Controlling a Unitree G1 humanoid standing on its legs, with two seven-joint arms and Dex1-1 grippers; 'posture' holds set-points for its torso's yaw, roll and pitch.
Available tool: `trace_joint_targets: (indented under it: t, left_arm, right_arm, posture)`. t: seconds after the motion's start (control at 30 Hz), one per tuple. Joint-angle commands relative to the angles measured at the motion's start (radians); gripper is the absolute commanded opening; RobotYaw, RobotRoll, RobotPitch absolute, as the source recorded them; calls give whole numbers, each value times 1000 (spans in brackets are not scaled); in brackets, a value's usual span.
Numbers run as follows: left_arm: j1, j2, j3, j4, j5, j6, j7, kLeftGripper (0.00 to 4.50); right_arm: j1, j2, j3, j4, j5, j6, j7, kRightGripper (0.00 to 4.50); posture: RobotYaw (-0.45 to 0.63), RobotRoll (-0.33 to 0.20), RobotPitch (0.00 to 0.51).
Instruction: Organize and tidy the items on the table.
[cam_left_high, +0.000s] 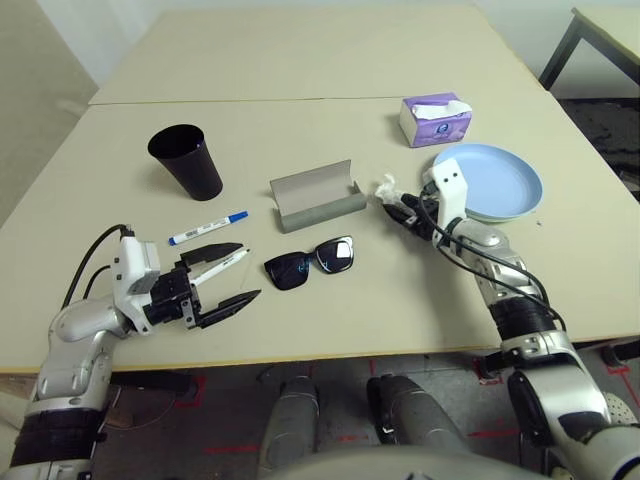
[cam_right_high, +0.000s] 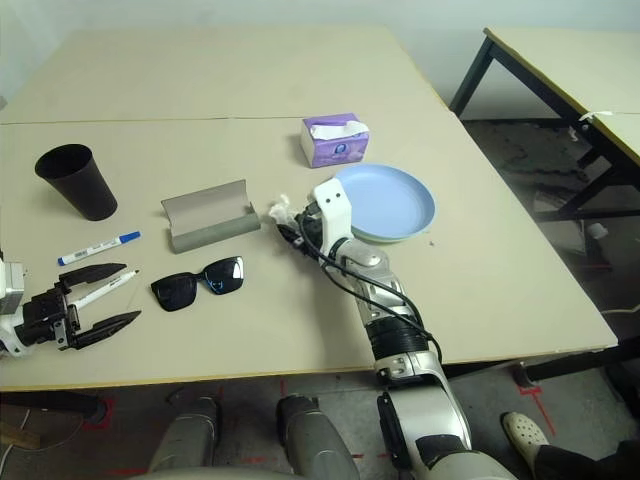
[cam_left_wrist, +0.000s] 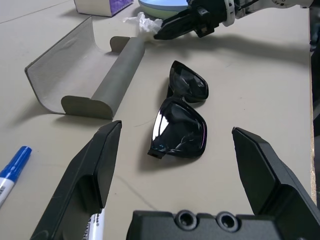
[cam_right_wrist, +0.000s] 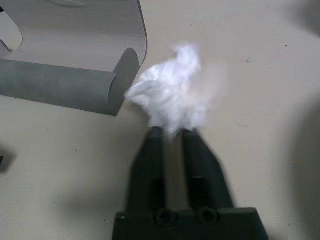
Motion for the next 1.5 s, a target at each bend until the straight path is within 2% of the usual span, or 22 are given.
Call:
trace_joint_targets:
  t: [0.03, 0.47, 0.77, 1.5]
  left_arm:
    - [-3, -7, -22, -8, 14, 9, 2, 4500]
    - [-44, -35, -57, 66, 31, -26, -17, 4500]
    - [-69, -44, -56, 132, 42, -60, -36, 4500]
    - [-206, -35, -57, 248, 63, -115, -47, 4500]
  right_arm:
    - [21, -10, -3, -26, 4, 0, 6, 32]
    - [-22, -99, -66, -134, 42, 78, -1, 32]
    - [-106, -101, -88, -169, 61, 126, -22, 32]
    - [-68, -84, -88, -187, 63, 134, -39, 32]
  posture:
    - [5, 0, 155]
    - [-23, 0, 150]
    - [-36, 0, 141]
    - [-45, 0, 130]
